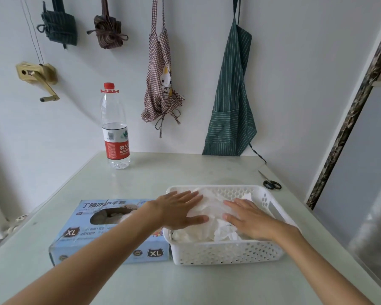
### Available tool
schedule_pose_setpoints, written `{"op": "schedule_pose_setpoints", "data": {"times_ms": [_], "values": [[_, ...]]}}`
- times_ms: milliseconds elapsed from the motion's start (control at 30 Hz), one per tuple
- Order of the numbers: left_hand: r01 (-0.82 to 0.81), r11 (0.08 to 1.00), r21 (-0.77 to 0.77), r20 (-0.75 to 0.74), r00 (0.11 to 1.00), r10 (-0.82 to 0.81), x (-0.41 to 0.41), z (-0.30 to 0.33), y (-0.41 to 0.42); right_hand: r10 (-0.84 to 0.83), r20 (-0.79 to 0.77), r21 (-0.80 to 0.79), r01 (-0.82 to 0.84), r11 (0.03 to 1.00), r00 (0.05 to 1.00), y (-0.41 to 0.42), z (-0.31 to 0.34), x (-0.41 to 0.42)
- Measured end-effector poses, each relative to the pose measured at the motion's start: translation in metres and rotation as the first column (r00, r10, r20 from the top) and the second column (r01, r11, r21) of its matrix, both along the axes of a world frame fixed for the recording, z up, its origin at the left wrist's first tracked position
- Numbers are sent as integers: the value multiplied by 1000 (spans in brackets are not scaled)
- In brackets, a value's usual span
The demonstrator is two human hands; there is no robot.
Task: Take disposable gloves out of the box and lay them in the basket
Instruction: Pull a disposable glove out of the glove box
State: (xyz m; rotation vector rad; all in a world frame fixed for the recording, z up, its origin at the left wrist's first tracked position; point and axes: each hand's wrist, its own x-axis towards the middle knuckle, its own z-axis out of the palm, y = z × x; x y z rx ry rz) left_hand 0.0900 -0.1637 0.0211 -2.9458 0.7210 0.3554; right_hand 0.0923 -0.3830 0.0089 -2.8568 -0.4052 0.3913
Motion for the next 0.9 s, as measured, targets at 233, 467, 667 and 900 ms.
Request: {"op": "schedule_pose_setpoints", "data": {"times_ms": [233,467,667,900], "values": [[-93,965,245,-107,987,123,-2,-12,-13,-8,-252,-182,-39,982,968,-20,0,7],[-110,942,318,-77,987,141,-3,-18,-23,26,-266,-153,-69,986,964,-18,-15,20],[-96,994,49,-98,990,100,-3,22,-6,30,-20,168,-26,985,999,-39,16,19],[106,994,-4,54,993,-106,25,11,-27,15,166,155,-41,987,986,-24,6,40]]}}
